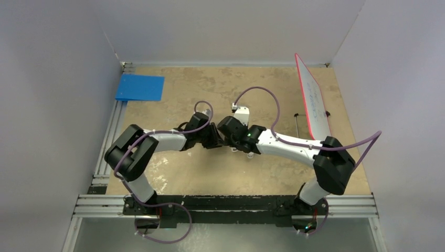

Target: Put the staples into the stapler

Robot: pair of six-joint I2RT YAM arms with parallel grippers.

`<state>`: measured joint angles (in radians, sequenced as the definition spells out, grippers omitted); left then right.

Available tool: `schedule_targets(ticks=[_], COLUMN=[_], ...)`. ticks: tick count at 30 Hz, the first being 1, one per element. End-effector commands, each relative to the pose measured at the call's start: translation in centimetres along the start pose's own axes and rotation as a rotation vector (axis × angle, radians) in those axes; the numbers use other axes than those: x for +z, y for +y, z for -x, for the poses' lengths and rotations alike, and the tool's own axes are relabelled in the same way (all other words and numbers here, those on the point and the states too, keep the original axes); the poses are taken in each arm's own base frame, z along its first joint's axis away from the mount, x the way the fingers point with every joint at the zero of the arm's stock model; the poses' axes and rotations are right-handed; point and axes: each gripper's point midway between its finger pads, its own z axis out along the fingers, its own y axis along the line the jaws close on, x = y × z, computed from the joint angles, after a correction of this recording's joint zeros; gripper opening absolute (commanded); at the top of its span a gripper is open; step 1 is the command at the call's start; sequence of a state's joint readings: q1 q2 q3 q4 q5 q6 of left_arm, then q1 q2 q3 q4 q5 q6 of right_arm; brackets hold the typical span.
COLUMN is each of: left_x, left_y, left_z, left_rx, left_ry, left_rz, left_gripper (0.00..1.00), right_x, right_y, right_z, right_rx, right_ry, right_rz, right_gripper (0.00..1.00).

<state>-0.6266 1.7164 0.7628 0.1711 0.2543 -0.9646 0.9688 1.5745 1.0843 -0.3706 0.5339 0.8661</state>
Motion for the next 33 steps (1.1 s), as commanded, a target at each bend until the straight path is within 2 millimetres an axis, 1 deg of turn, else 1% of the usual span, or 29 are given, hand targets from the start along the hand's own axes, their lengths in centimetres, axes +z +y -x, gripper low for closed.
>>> schedule_targets(ticks=[1,5,8,10,13,16,23,26,28,30,33], left_x=[-1.5,-2.2,-2.7,-2.8,-2.7,-2.6,-2.4,-2.3,-2.3,-2.3,-2.3], left_y=[0.9,0.3,0.3,0.3,0.5,0.7,1.2,1.4,1.5,1.6,1.5], left_z=[1.0,1.3,1.5,1.6,1.6,1.6,1.5,1.4,1.3,1.3,1.3], left_rx=[0.031,0.042,0.039,0.039,0.036,0.033,0.03,0.027,0.024,0.026,0.028], left_ry=[-0.063,-0.082,-0.097,-0.104,-0.104,-0.1,-0.094,-0.088,-0.084,-0.082,-0.08], left_rz=[0.05,0.034,0.035,0.037,0.049,0.052,0.066,0.069,0.071,0.071,0.068], left_gripper=[0.23,0.21,0.21,0.21,0.21,0.2,0.19,0.18,0.18,0.17,0.17], right_x=[-0.7,0.1,0.7,0.9,1.1,1.5,2.2,2.2,2.4,2.8,3.4], right_y=[-0.2,-0.7,-2.0,-2.4,-2.3,-1.7,-1.7,-1.7,-1.7,-2.1,-2.8], right_z=[0.9,-0.5,-1.5,-2.0,-2.4,-2.6,-3.3,-3.2,-3.3,-3.8,-5.3], right_rx=[-0.003,-0.03,-0.048,-0.06,-0.076,-0.09,-0.114,-0.113,-0.114,-0.114,-0.118], right_ry=[-0.023,0.014,0.031,0.041,0.049,0.054,0.066,0.068,0.071,0.089,0.123], right_rz=[-0.012,-0.036,-0.088,-0.094,-0.08,-0.056,-0.047,-0.036,-0.033,-0.037,-0.048], right_gripper=[0.43,0.38,0.39,0.4,0.43,0.45,0.45,0.41,0.35,0.28,0.23])
